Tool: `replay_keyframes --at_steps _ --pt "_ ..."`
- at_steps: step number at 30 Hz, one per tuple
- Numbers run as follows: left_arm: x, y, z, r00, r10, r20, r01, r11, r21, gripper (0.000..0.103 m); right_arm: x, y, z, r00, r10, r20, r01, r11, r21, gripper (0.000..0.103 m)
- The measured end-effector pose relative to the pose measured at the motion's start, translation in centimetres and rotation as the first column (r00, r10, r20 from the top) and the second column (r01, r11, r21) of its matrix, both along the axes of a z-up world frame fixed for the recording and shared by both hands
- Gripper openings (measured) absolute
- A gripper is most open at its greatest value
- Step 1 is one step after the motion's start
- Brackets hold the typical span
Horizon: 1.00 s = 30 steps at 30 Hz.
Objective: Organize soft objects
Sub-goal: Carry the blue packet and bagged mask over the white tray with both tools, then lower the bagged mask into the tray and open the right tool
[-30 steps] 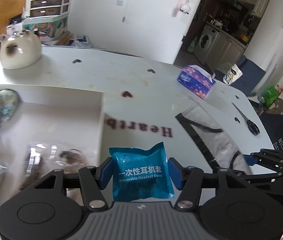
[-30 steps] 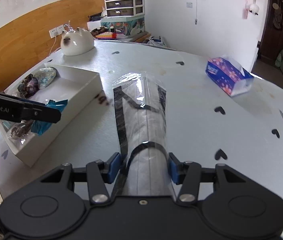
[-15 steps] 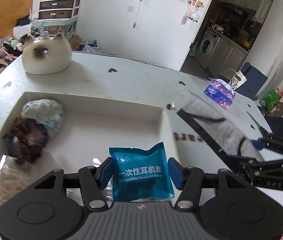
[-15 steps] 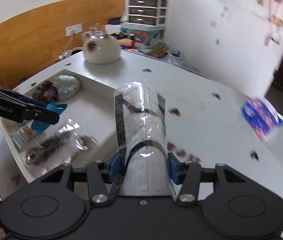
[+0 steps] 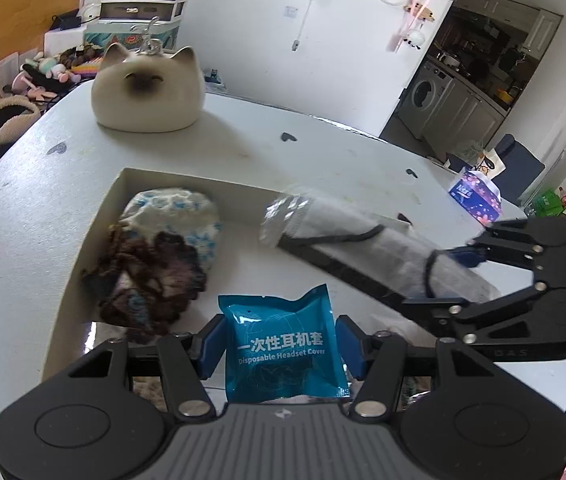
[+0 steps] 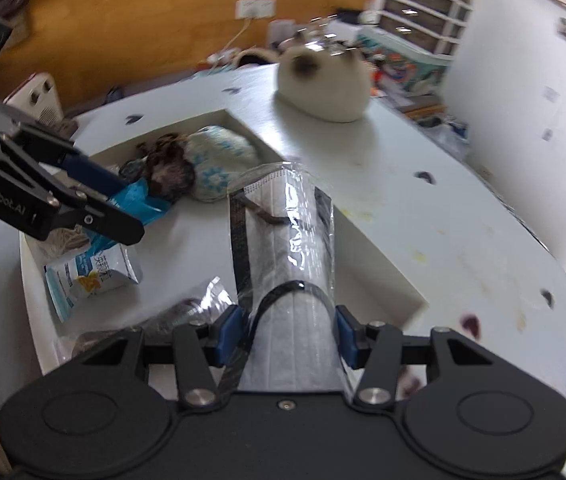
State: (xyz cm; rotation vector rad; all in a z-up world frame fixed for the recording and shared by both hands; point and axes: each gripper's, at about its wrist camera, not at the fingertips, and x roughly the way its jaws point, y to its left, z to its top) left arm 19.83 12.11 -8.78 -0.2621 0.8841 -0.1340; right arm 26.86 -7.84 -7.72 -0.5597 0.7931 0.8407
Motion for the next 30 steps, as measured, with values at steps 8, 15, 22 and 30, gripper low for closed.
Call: replay_keyframes --at_steps 8,15,22,30 --pt "1.2 1.1 -0.9 0.999 -0.017 -0.027 0.017 1.0 -0.014 0.059 2.9 4.0 -2.0 0.994 0.108 -0.025 -0.11 0.99 -0.09 0.069" --pt "3.0 1.0 -1.7 0.998 -0.051 -0.048 0.05 0.999 -0.019 0.059 3.8 2.6 -1.3 0.998 -0.042 0.044 0.045 0.997 -0.058 0.085" --pt "4.1 1.0 -2.4 0.996 -0.069 -0.064 0.067 0.997 -0.028 0.059 1.7 1.4 -0.2 0.983 -0.145 -0.116 0.15 0.988 0.04 0.062" --pt "4.9 1.2 -2.8 0.994 -0.083 -0.073 0.081 0.996 -0.031 0.059 -2.7 4.1 -3.8 0.991 -0.133 0.031 0.136 0.975 -0.178 0.055"
